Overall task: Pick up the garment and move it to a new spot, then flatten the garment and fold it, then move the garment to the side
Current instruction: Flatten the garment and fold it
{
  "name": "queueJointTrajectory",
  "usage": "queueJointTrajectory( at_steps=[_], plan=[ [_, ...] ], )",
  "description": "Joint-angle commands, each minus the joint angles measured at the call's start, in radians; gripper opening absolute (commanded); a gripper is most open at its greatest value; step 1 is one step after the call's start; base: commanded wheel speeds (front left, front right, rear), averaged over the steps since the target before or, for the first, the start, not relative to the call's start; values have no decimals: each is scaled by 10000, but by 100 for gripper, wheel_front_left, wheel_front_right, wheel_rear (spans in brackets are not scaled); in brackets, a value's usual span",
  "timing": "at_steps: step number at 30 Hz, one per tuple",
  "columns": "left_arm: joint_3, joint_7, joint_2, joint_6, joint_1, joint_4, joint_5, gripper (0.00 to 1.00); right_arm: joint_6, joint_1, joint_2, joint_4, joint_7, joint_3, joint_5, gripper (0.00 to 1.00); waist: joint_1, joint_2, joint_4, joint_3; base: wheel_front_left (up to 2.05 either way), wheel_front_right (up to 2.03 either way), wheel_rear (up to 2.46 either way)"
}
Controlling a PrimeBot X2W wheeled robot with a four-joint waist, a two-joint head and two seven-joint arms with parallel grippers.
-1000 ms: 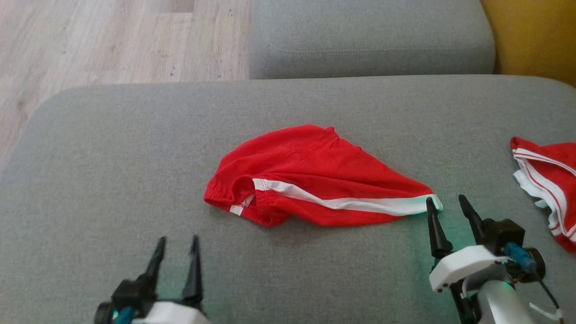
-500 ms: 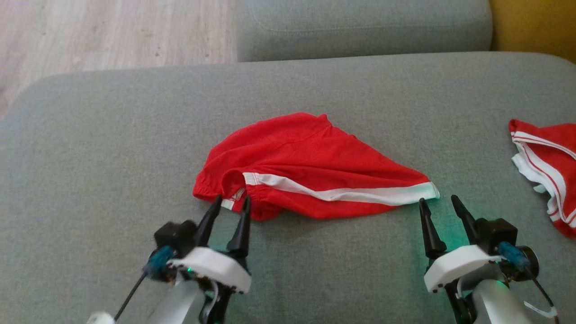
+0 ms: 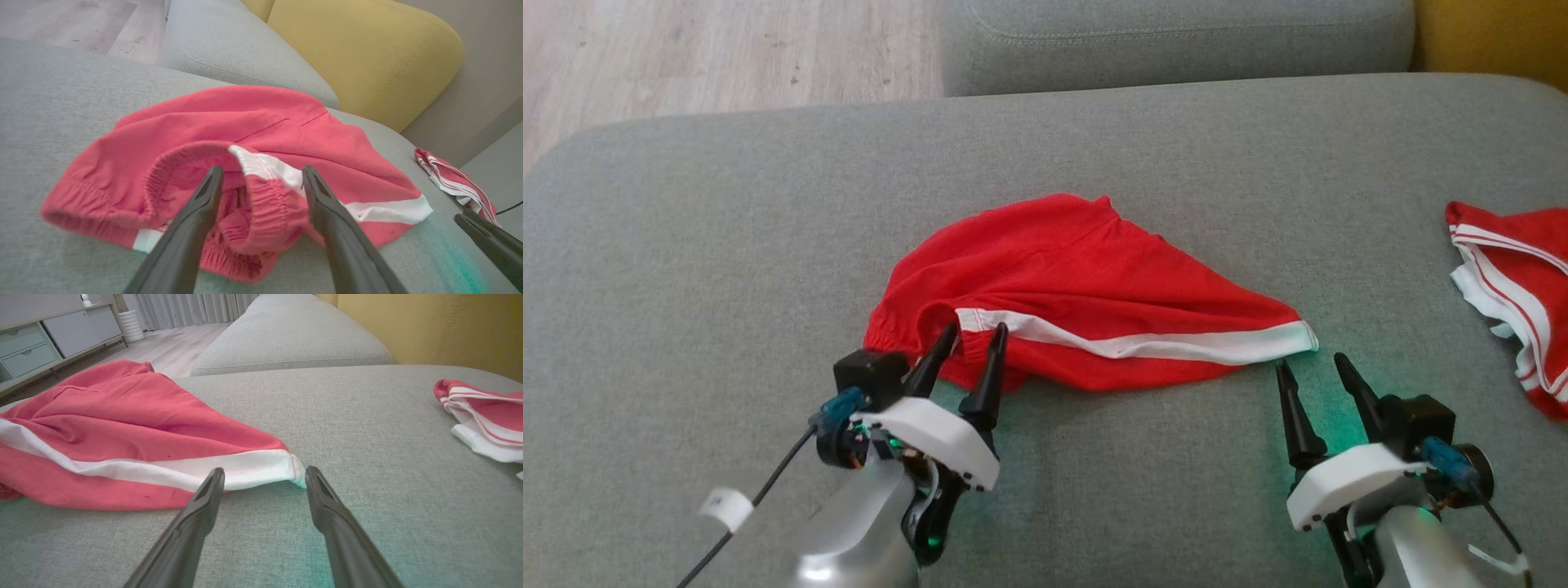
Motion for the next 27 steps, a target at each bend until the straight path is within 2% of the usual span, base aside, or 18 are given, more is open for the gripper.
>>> queueJointTrajectory(
  at_steps=[1, 14, 15, 16, 17, 18, 22, 27],
  plan=[
    [45, -83, 123, -56, -598, -151, -184, 100, -9, -499, -5, -254, -67, 274, 58, 100, -1, 0, -17, 25, 0, 0, 0],
    [-838, -213, 347, -57, -1170, 84, -1149, 100, -9, -499, -5, -241, -67, 380, 136, 100, -1, 0, -77, 135, 0, 0, 0],
    [-872, -228, 374, -57, -1200, 106, -1180, 70, -9, -503, -5, -241, -67, 379, 141, 100, -1, 0, -75, 145, 0, 0, 0],
    [-874, -246, 399, -57, -1234, 125, -1192, 48, -9, -507, -5, -241, -67, 371, 145, 100, -1, 0, -66, 155, 0, 0, 0],
    [-829, -265, 426, -57, -1278, 154, -1164, 8, -9, -508, -5, -235, -67, 357, 153, 100, -1, 0, -51, 164, 0, 0, 0],
    [-770, -279, 445, -57, -1325, 189, -1078, 0, -9, -505, -5, -227, -67, 338, 164, 100, -1, 0, -32, 172, 0, 0, 0],
    [-310, -295, 414, -57, -1206, -99, -735, 0, -9, -459, -5, -194, -67, 256, 360, 100, -1, 0, 87, 216, 0, 0, 0],
    [672, -298, 359, -57, -294, -869, -11, 0, -9, -283, -5, -124, -67, 230, 915, 100, -1, 0, 340, 288, 0, 0, 0]
  ],
)
